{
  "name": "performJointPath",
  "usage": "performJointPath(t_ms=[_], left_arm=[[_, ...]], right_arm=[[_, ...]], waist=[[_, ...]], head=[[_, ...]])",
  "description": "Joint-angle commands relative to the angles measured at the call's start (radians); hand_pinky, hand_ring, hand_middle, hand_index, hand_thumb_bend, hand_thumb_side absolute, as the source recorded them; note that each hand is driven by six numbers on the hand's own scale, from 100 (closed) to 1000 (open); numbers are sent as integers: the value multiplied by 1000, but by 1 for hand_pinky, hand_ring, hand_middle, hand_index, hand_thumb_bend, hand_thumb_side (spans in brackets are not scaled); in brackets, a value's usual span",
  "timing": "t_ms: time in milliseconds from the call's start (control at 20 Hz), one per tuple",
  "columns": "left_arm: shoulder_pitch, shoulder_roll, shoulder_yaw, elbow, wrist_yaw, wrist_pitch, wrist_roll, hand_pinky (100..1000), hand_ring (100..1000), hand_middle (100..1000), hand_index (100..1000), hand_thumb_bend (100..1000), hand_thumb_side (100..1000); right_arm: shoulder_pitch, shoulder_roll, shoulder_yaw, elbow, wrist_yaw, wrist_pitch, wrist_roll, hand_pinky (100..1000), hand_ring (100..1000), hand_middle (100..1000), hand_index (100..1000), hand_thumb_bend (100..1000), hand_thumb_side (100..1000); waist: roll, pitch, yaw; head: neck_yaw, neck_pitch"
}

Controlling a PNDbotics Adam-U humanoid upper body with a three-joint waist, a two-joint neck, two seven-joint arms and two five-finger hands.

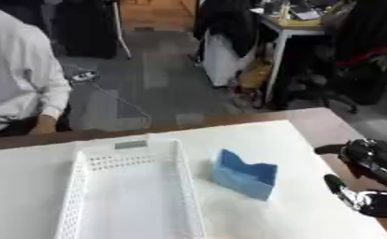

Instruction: Pick up objects on the table and place them in the box.

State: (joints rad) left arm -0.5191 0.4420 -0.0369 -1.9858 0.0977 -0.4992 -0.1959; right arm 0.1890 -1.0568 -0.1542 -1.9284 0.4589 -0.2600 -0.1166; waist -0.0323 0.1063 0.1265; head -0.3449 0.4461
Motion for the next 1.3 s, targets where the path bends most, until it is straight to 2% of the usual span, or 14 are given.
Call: performJointPath(t_ms=[50,150,200,250,300,350,400,450,550,600,650,700,1150,1300], left_arm=[[-17,14,4,-14,6,0,-4,447,369,524,600,683,806],[-19,13,2,-14,7,-1,-6,447,370,524,601,683,806],[-21,13,2,-14,8,-2,-7,448,370,525,601,683,808],[-24,12,1,-14,8,-2,-7,447,370,524,600,683,806],[-28,12,0,-14,8,-2,-8,448,371,525,601,683,807],[-29,12,0,-14,8,-1,-9,448,370,525,601,683,808],[-32,12,0,-14,9,-1,-9,448,371,525,601,683,807],[-33,12,-1,-14,9,-1,-9,448,371,525,601,683,807],[-39,10,-2,-14,9,0,-10,449,371,525,601,683,807],[-41,9,-2,-14,9,1,-10,449,372,525,601,682,807],[-44,8,-3,-14,10,2,-10,449,371,525,601,677,815],[-46,6,-3,-14,10,3,-10,450,372,525,601,681,807],[-61,0,-5,-14,10,6,-9,451,374,526,602,680,808],[-64,-1,-7,-14,9,7,-10,451,374,526,602,680,809]], right_arm=[[-19,-52,-4,20,-9,-11,5,600,327,100,843,215,826],[-25,-57,-3,28,-6,-19,6,609,332,100,843,216,832],[-32,-63,-2,32,-4,-23,6,688,422,100,844,267,883],[-42,-70,1,37,1,-30,10,628,351,100,844,230,843],[-55,-79,6,40,6,-40,15,780,498,100,850,284,911],[-63,-81,9,46,7,-48,19,695,428,100,844,269,885],[-72,-88,13,50,12,-57,26,844,572,100,857,282,925],[-81,-93,16,57,15,-66,34,772,491,100,848,284,909],[-99,-106,23,78,13,-83,50,871,598,100,865,281,926],[-106,-110,26,89,6,-91,56,909,488,100,925,259,915],[-112,-113,28,99,-7,-100,60,884,537,100,893,245,928],[-117,-113,31,106,-21,-107,61,945,441,100,996,234,903],[-135,-120,38,124,-128,-142,1,1000,494,100,1000,228,886],[-145,-125,43,130,-112,-145,-1,1000,593,100,1000,235,913]], waist=[[-2,-8,2],[-3,-7,3],[-5,-6,5],[-7,-5,6],[-9,-3,8],[-10,-2,7],[-12,0,9],[-13,0,9],[-17,2,12],[-19,3,14],[-20,4,16],[-22,4,18],[-30,7,29],[-30,8,31]], head=[[-16,1],[-16,1],[-16,1],[-15,1],[-12,1],[-12,1],[-9,1],[-8,1],[-7,2],[-6,2],[-5,2],[-3,4],[11,8],[11,6]])
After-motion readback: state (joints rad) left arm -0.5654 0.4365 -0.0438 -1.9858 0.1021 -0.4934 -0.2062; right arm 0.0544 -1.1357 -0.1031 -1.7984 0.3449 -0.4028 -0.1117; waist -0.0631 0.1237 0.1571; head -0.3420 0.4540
